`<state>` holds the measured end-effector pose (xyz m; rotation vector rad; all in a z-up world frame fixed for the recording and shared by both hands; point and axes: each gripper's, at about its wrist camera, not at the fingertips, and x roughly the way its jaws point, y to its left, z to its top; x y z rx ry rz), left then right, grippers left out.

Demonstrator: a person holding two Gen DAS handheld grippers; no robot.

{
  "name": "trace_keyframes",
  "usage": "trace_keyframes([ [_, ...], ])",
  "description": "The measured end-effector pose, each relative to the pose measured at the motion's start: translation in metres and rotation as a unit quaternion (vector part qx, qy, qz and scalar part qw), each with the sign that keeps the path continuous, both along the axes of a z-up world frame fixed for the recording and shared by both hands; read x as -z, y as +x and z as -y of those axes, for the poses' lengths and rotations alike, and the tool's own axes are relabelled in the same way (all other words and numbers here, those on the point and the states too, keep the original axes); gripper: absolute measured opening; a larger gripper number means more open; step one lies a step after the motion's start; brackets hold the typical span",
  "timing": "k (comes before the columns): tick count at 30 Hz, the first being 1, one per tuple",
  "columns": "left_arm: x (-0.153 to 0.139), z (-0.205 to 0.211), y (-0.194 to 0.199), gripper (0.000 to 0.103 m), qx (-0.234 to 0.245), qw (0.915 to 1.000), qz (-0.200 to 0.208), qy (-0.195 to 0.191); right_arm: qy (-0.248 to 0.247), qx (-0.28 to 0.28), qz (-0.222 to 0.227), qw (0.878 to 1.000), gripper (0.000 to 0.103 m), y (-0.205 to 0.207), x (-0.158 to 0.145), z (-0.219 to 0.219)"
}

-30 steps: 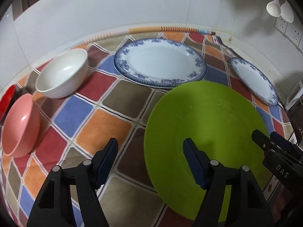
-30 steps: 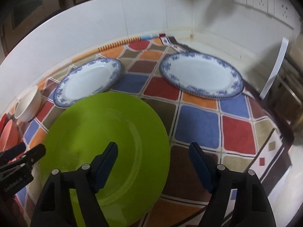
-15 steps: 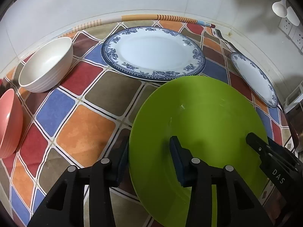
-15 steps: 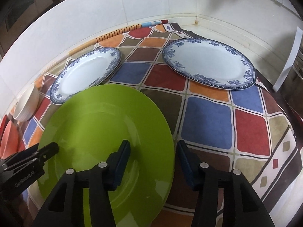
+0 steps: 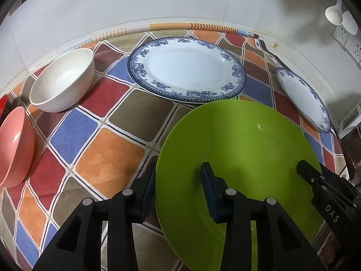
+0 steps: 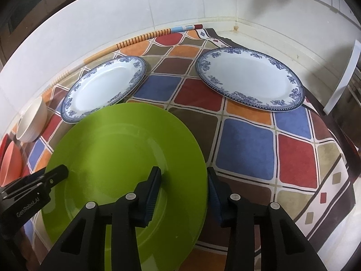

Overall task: Organize plates and bowls
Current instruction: 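Close both tools on the green plate rim and lift it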

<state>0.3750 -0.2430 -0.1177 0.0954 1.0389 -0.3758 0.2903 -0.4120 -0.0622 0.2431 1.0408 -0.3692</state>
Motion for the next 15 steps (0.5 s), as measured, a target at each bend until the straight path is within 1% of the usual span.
trace_keyframes([
  [6,0.001,-0.007,-0.005,0.039,-0.007,1.0,0.0,0.006,-0.013,-0.015,0.006,1.0,0.041,-0.001,-0.007,-0.008],
  [10,0.004,-0.009,-0.008,0.04,-0.005,0.9999,0.0,0.016,-0.001,-0.022,-0.009,1.0,0.041,-0.001,-0.004,-0.011],
  [15,0.007,-0.012,-0.01,0.04,-0.005,0.9998,-0.005,0.018,0.014,-0.032,-0.035,0.999,0.041,0.0,0.002,-0.012],
])
